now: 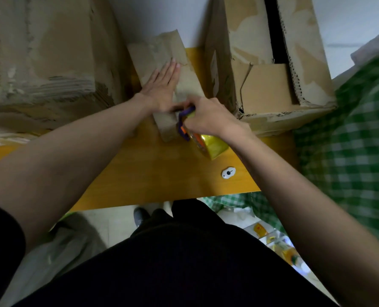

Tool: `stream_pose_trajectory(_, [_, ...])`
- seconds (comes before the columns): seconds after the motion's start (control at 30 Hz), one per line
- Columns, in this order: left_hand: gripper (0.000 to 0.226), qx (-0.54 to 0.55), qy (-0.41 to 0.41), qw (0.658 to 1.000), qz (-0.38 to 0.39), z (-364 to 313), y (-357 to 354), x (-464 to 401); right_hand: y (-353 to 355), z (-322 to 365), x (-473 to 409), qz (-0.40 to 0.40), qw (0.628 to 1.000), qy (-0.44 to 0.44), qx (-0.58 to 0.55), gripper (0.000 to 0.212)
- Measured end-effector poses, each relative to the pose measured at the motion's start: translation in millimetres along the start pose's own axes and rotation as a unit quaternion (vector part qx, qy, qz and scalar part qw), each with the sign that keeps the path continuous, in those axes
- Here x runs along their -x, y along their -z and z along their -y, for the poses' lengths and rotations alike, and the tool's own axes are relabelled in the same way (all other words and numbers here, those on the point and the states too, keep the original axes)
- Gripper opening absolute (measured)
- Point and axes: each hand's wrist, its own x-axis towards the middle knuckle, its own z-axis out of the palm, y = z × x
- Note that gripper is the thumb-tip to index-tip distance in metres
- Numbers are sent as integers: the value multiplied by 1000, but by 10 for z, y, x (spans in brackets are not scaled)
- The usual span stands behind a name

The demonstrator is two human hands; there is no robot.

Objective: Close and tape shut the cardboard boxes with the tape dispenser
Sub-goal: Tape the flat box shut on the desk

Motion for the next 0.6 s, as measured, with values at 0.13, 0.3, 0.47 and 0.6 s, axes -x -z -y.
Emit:
stream_pose_trajectory(0.13, [108, -11, -4, 1000, 1, 11, -9, -6, -60, 60, 26, -19, 999, 11, 33, 46])
stream_pose_trajectory(0.3, [119, -1, 14, 1000, 16, -11, 25, 3, -462, -78, 94, 24, 997, -3, 75, 43])
stream_pose_trajectory(0.47, [118, 11, 4, 1000, 2, 1, 21, -27, -884, -350, 167, -7, 998, -52, -28, 43])
stream_pose_trajectory(0.6, [118, 8, 3, 1000, -4, -25, 15, 21, -835, -388, 120, -9, 998, -48, -45, 42])
